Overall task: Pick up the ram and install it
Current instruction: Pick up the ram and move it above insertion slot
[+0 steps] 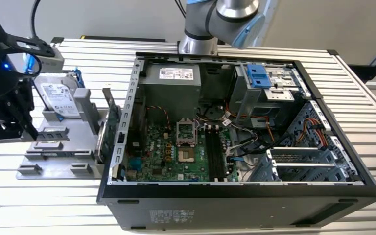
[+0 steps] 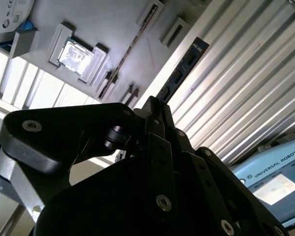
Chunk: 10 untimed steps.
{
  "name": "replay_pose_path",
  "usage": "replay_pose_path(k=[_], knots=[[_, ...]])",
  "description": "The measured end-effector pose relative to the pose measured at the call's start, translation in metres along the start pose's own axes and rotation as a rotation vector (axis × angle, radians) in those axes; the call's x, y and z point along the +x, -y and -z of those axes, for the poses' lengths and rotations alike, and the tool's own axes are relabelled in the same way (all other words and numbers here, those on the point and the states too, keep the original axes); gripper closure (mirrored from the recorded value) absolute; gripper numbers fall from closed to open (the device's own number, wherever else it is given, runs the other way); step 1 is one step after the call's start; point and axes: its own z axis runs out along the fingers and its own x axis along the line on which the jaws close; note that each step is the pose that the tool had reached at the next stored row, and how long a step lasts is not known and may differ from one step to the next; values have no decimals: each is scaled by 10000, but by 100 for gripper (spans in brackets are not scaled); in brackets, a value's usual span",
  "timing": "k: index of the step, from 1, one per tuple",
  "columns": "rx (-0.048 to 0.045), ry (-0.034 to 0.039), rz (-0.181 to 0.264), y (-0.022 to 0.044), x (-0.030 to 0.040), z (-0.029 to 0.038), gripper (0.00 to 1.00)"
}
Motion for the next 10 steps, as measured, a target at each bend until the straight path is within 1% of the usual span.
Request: replay_pose_path(k=[10], knots=[[-1, -1, 0, -1, 0, 33, 100]])
